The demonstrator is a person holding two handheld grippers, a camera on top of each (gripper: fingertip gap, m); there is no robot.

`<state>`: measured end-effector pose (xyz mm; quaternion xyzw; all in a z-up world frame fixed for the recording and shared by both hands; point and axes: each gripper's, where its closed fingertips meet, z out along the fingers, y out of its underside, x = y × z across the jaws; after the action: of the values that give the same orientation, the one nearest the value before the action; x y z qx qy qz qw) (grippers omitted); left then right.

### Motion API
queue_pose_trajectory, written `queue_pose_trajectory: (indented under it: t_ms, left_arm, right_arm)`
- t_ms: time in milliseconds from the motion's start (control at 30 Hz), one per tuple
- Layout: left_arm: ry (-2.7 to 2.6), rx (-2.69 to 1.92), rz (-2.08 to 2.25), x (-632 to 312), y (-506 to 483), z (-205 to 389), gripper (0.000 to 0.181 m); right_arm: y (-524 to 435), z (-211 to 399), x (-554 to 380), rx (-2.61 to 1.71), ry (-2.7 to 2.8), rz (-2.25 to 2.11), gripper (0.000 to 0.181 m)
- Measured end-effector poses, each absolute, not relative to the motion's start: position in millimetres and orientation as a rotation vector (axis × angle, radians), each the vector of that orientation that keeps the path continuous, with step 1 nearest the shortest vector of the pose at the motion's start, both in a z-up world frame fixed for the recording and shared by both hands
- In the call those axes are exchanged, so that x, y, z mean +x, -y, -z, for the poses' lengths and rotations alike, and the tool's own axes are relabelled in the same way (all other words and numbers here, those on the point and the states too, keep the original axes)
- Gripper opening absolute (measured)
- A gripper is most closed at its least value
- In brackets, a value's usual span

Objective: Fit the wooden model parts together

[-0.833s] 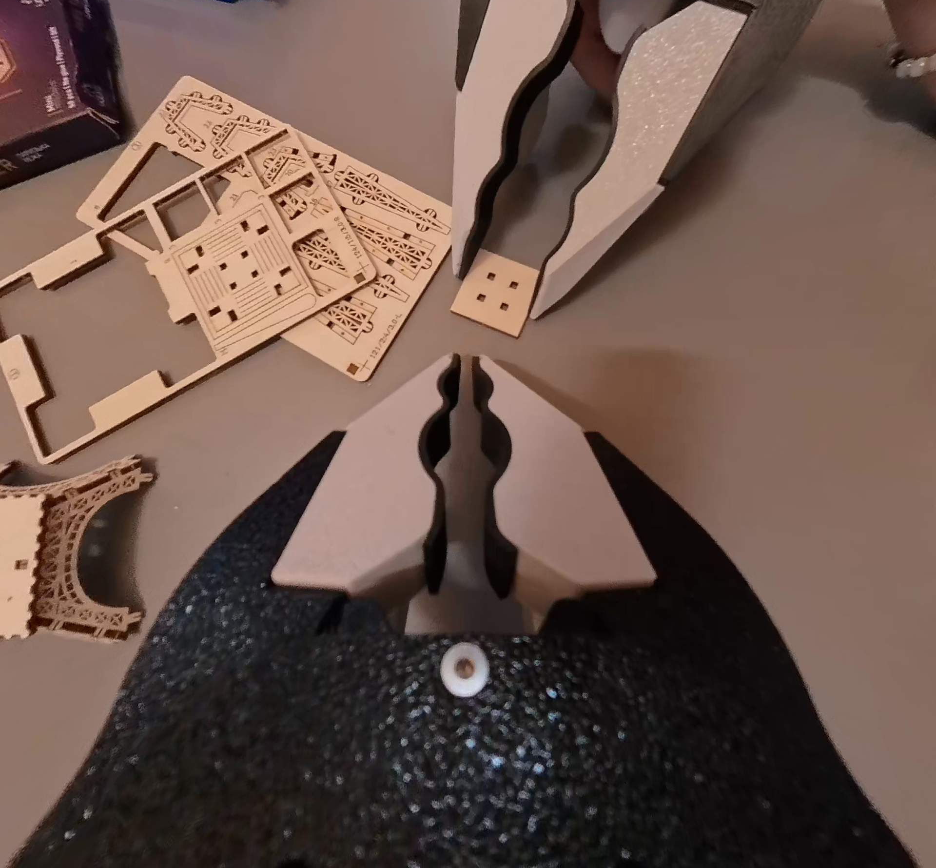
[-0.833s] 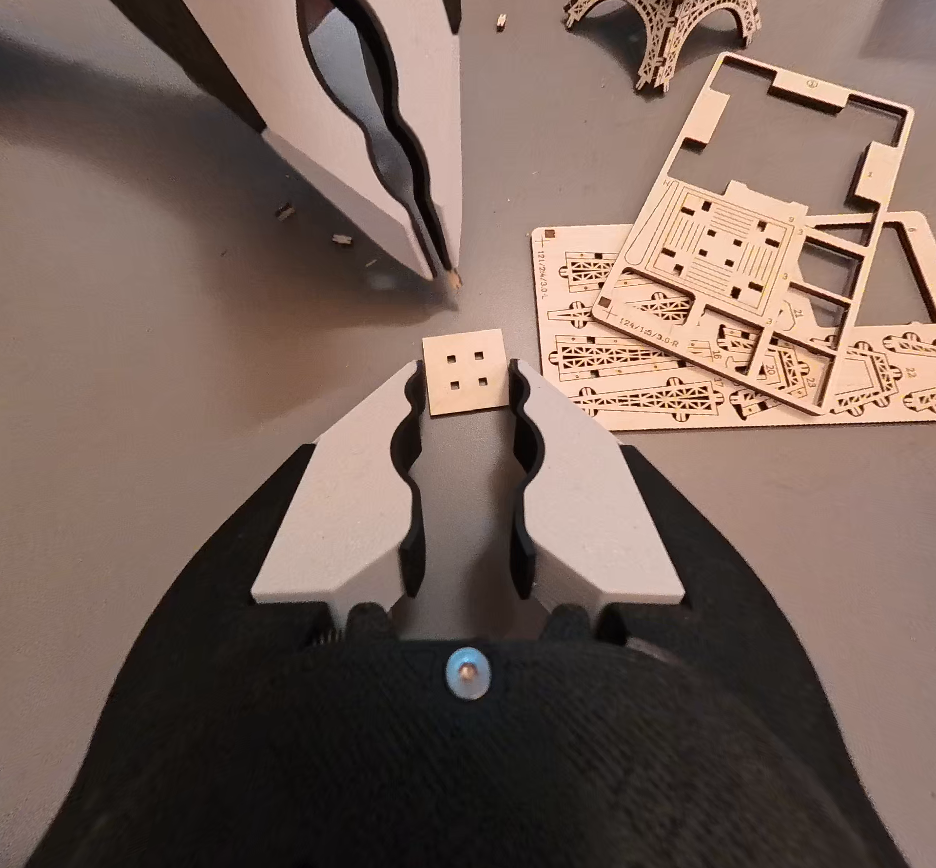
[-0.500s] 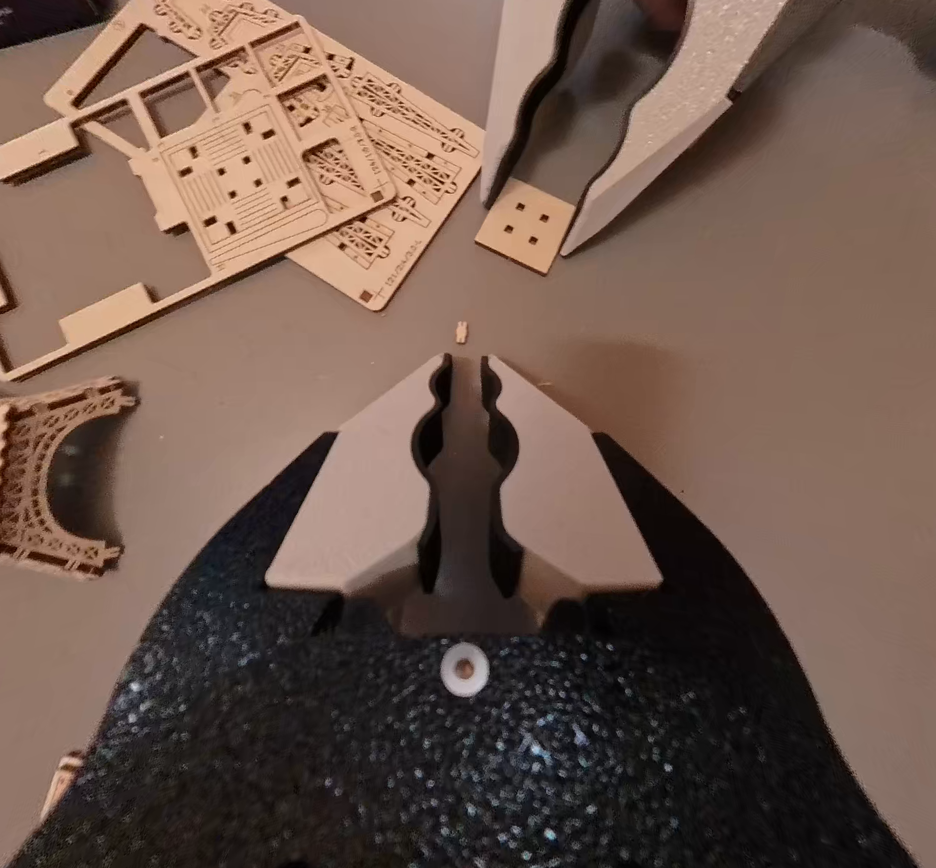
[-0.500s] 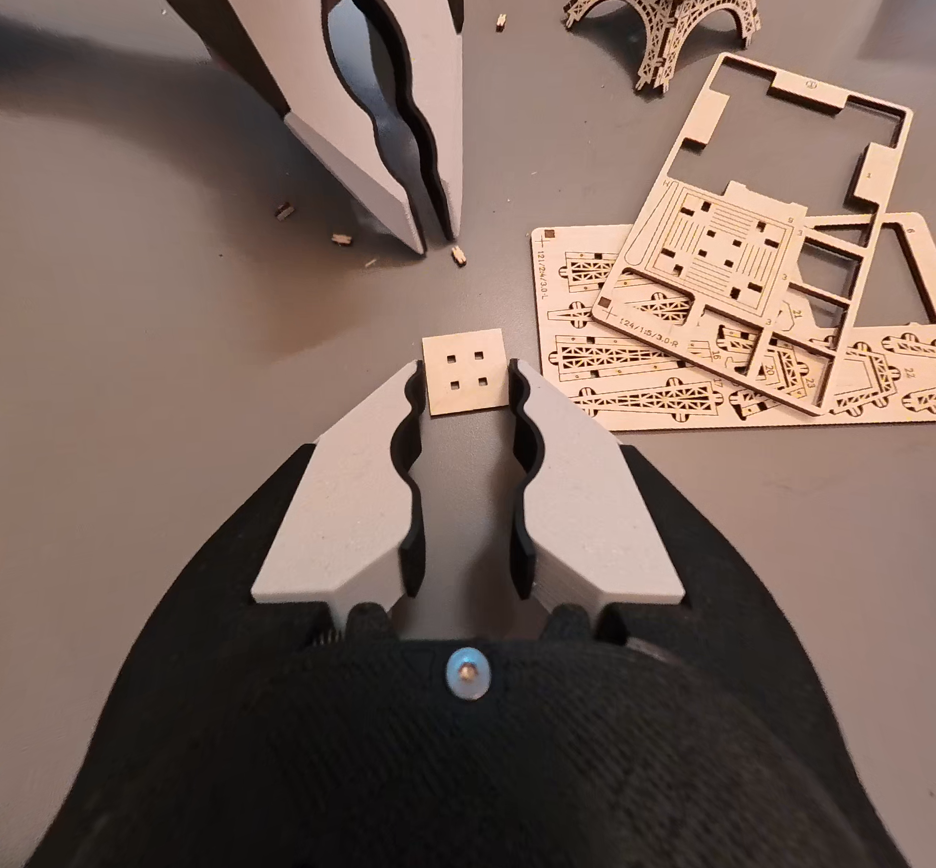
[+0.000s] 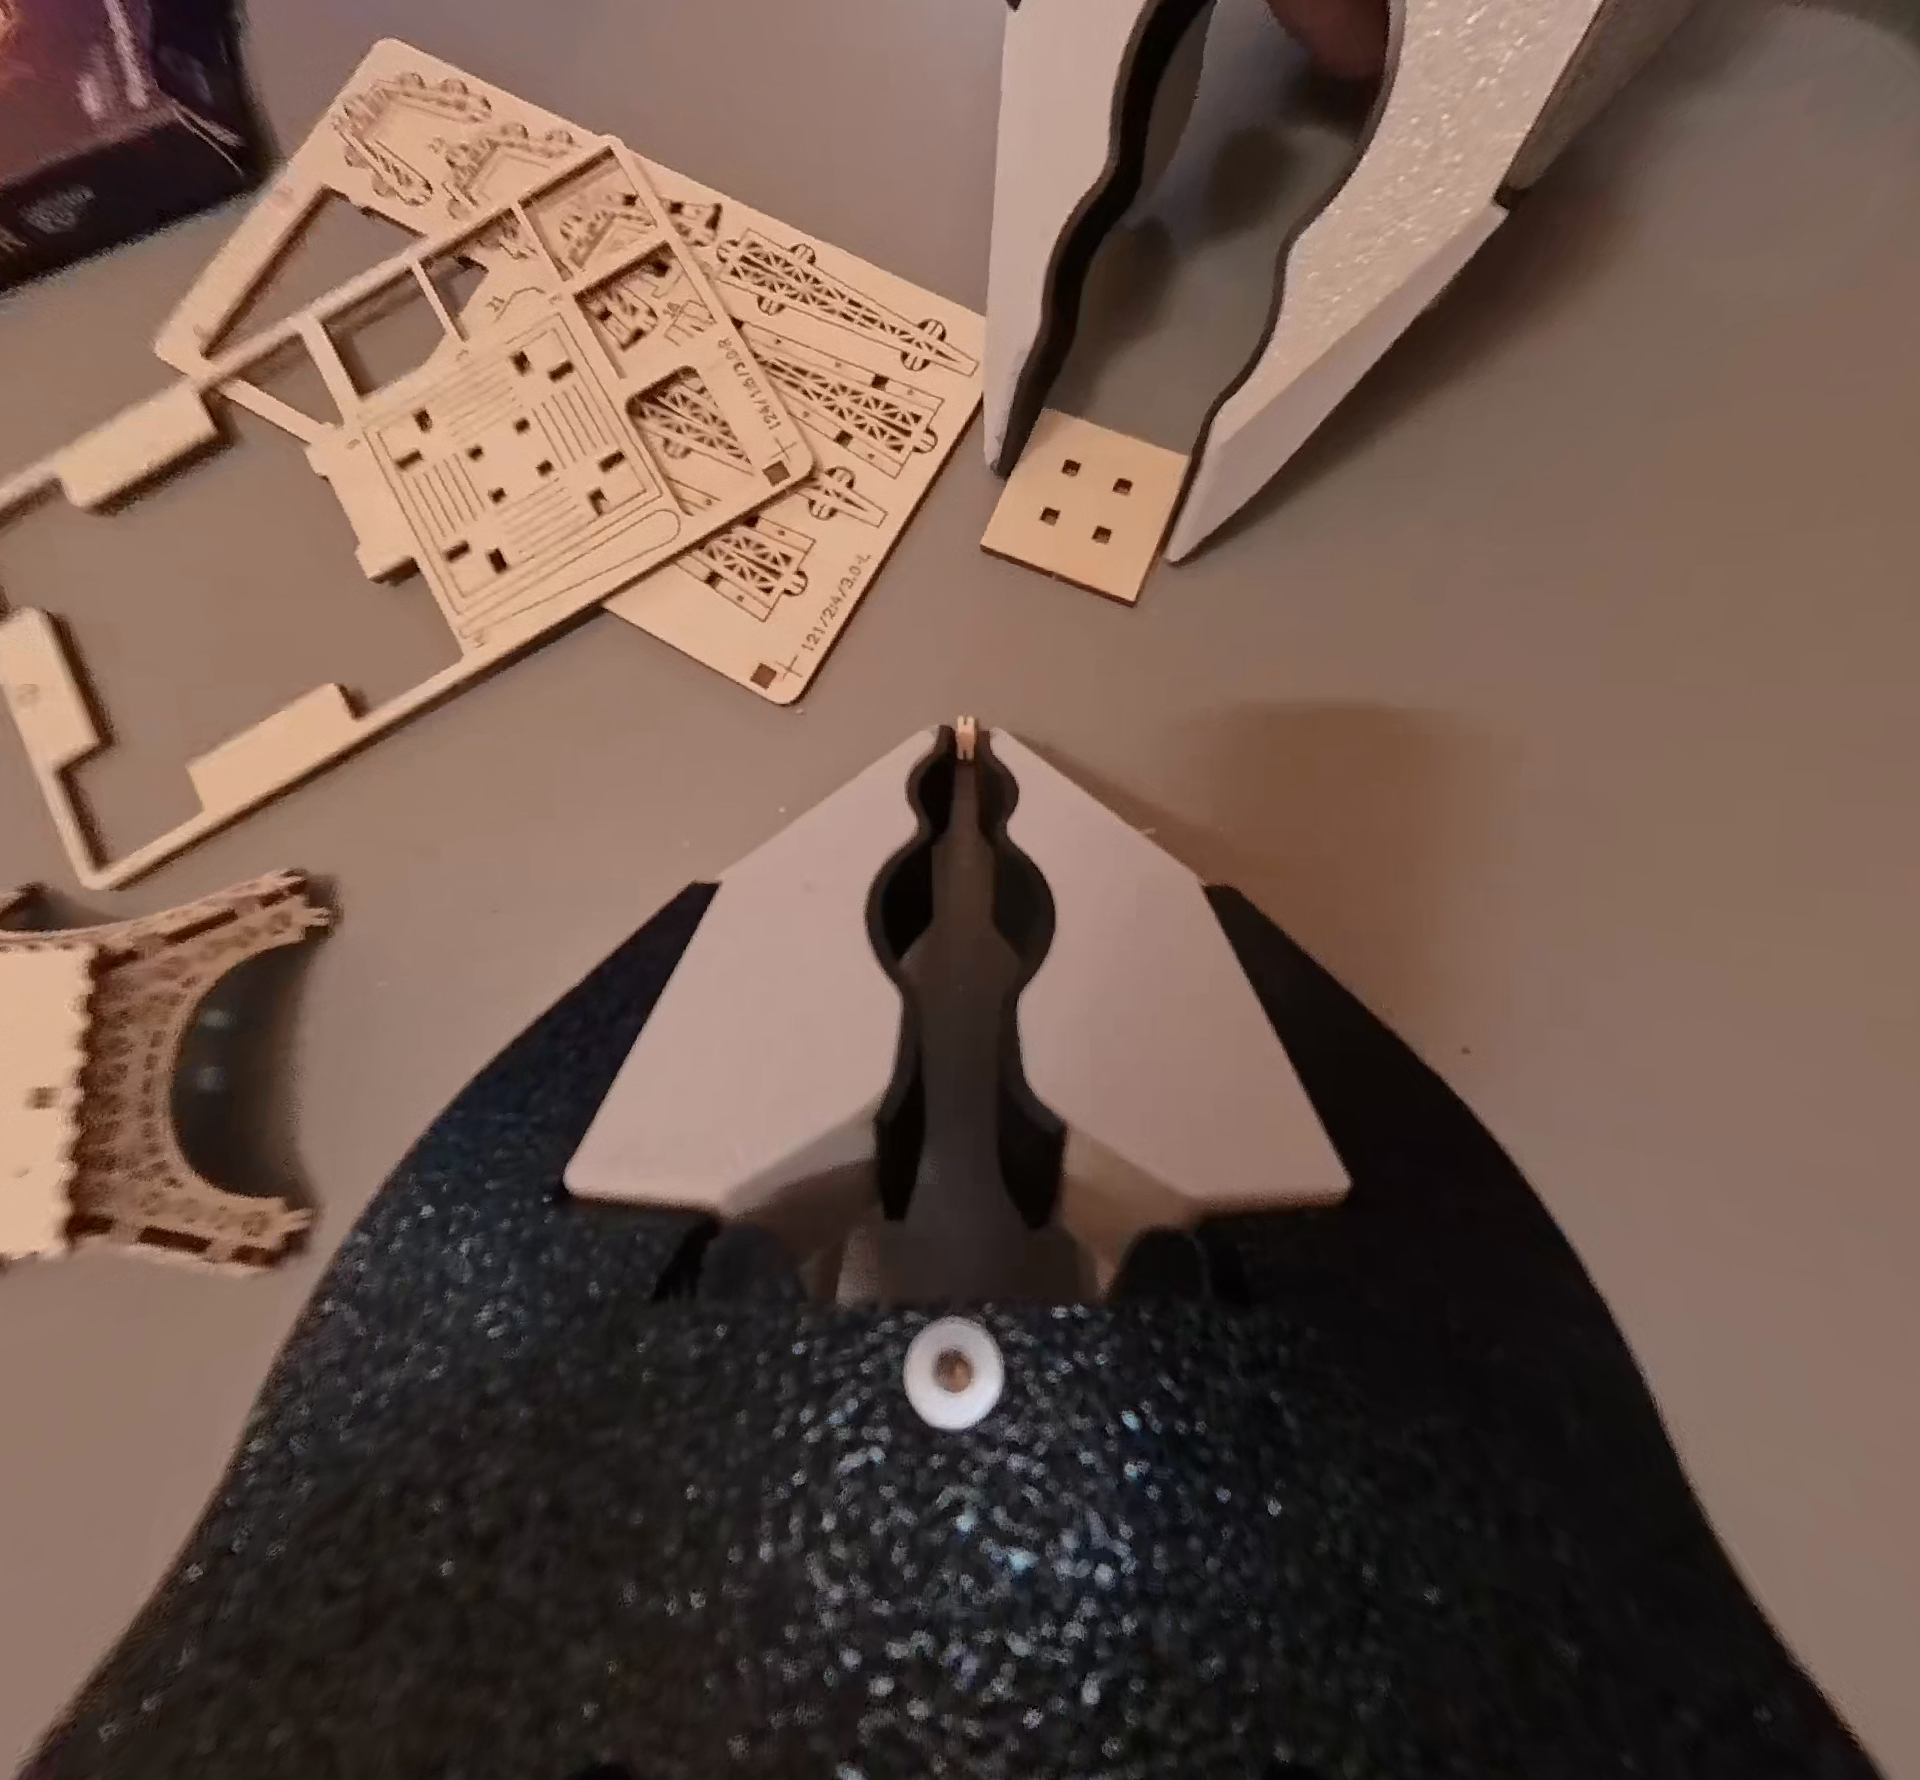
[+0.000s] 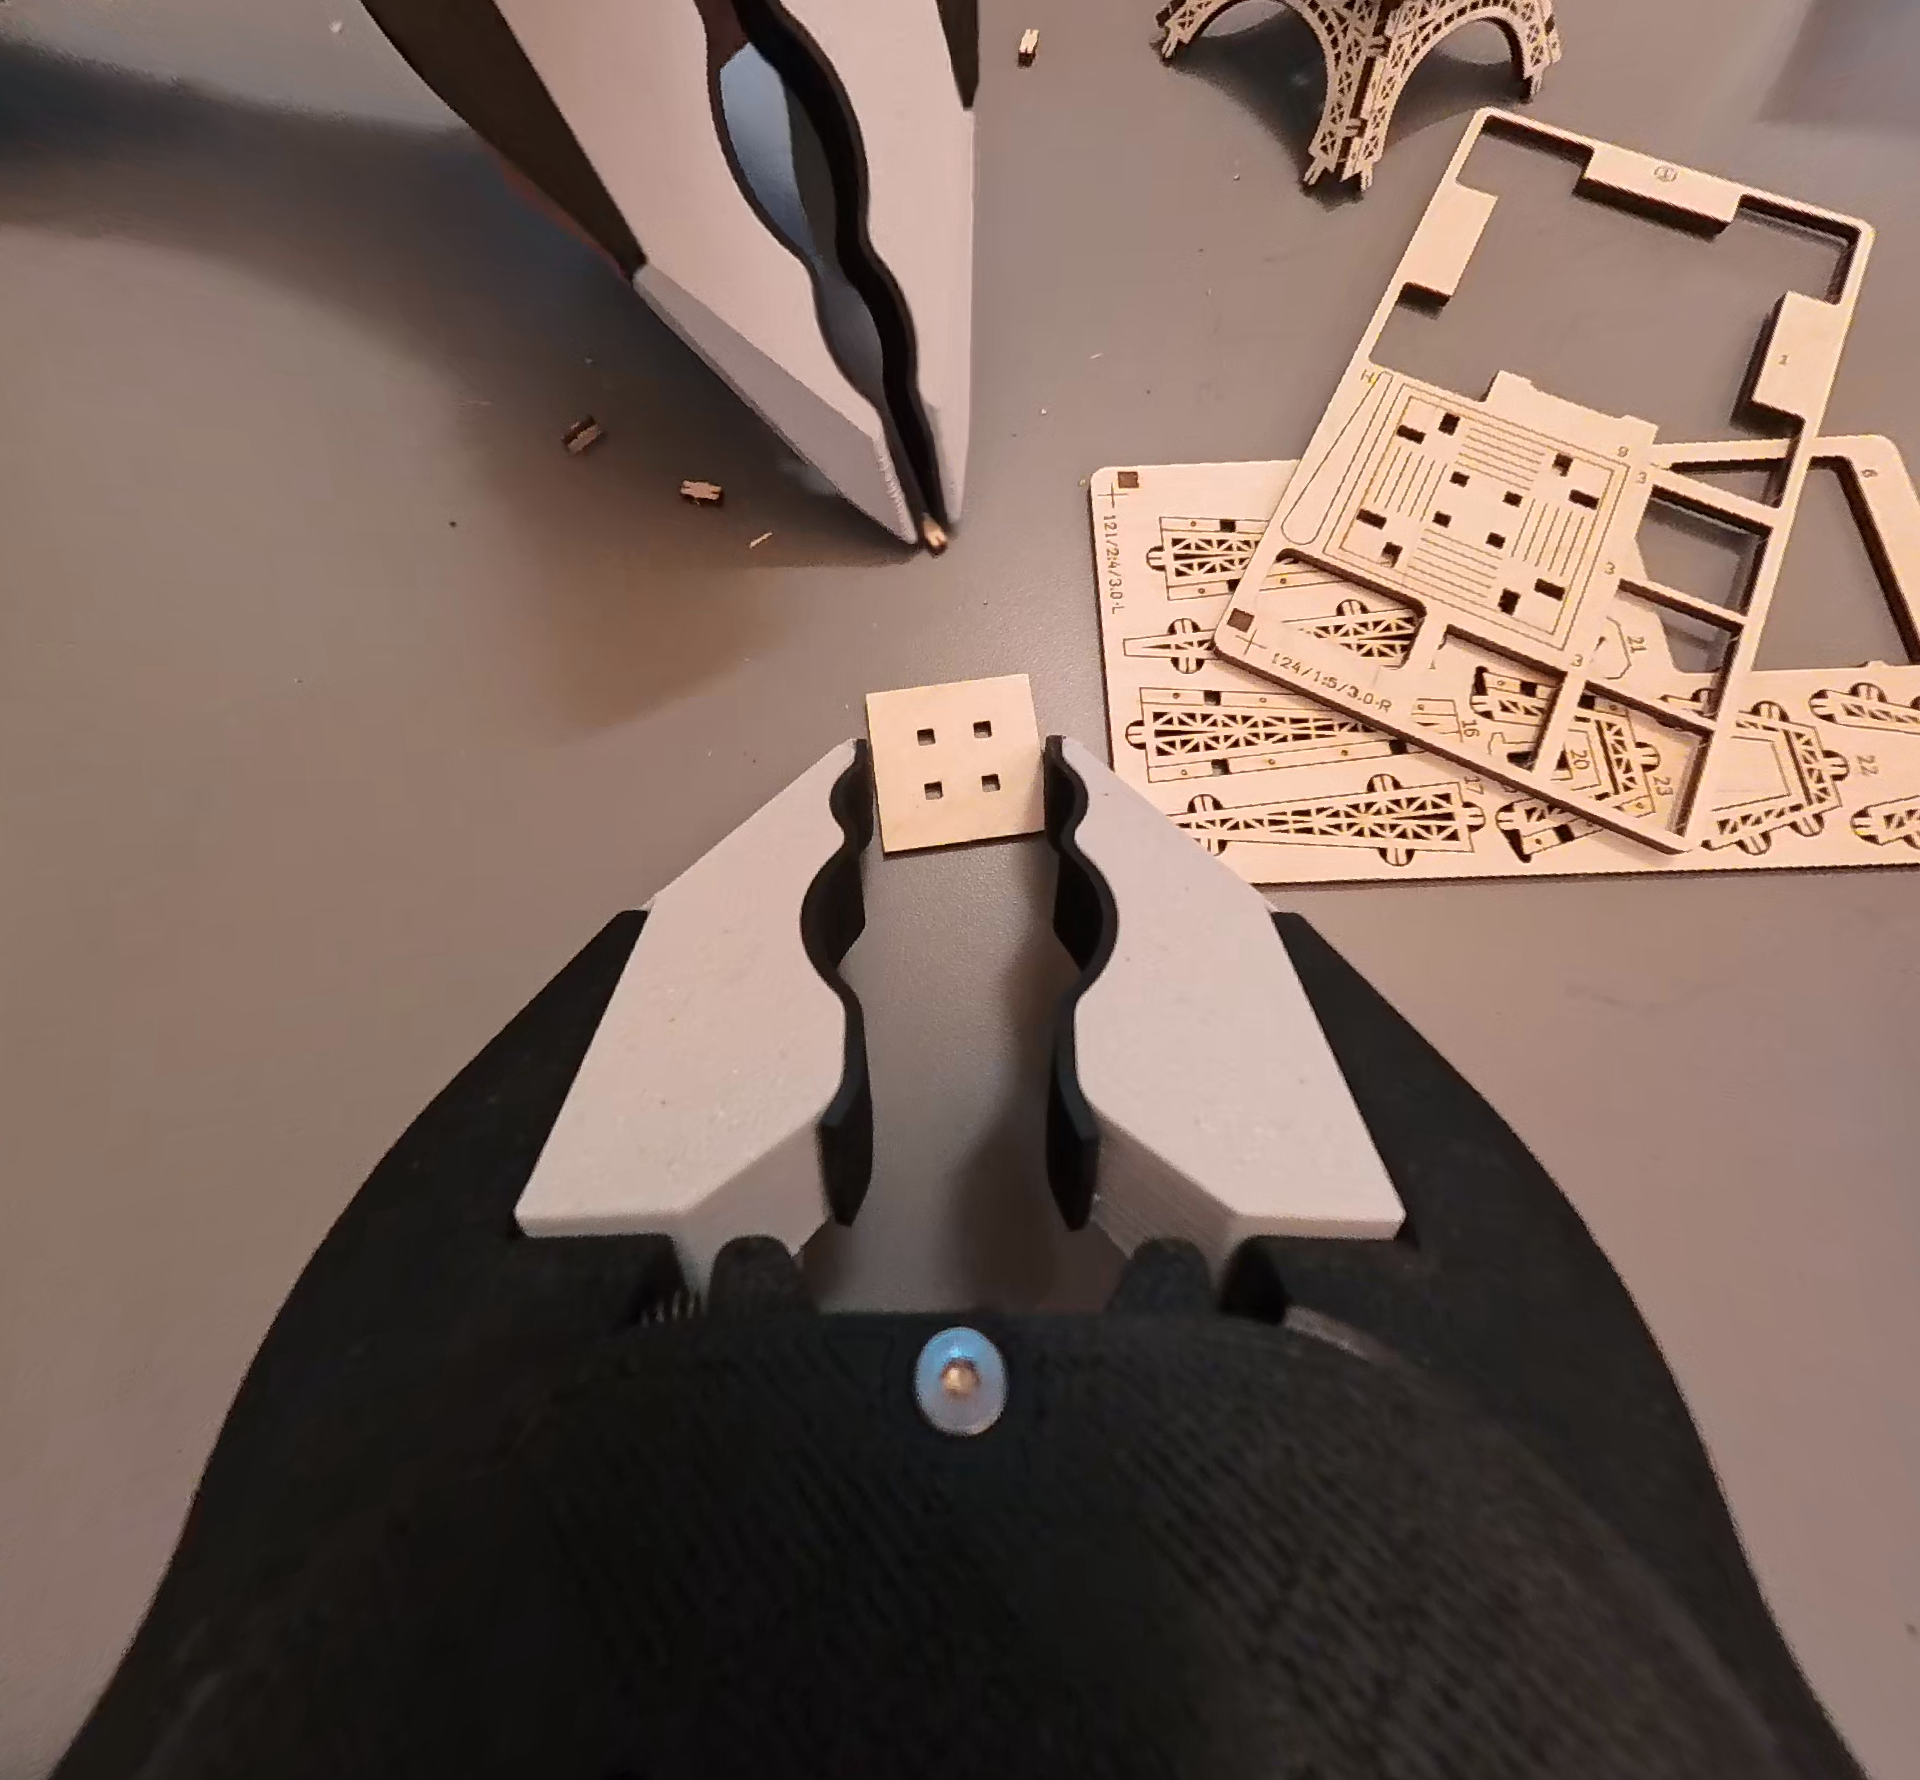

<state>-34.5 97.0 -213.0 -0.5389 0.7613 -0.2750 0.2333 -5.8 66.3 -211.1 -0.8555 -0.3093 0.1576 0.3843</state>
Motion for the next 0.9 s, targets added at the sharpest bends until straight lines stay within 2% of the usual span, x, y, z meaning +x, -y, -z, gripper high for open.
queue_pose_trajectory:
  t_ms: [33, 100, 133, 400, 633, 900]
  left_arm:
    - [-2.090, -1.435, 0.719, -34, -99, 211, 0.001]
    - [-2.074, -1.345, 0.673, -32, -102, 204, 0.001]
    - [-2.061, -1.294, 0.663, -30, -103, 200, 0.001]
    - [-1.885, -1.389, 0.650, -35, -144, 186, 0.001]
    - [-1.535, -1.580, 1.152, -40, -146, 149, 0.001]
    - [-1.486, -1.576, 1.181, -67, -153, 148, 0.001]
  right_arm:
    - [-66, 211, -6, -2.180, 0.789, -0.406, 0.032]
    - [-63, 211, -9, -2.170, 0.820, -0.415, 0.042]
    - [-63, 211, -8, -2.170, 0.820, -0.399, 0.053]
    - [-69, 193, 13, -2.161, 0.616, -0.369, 0.067]
    - [-88, 168, 55, -2.097, 0.239, -0.278, 0.068]
    - [-124, 144, 25, -1.974, 0.117, -0.347, 0.066]
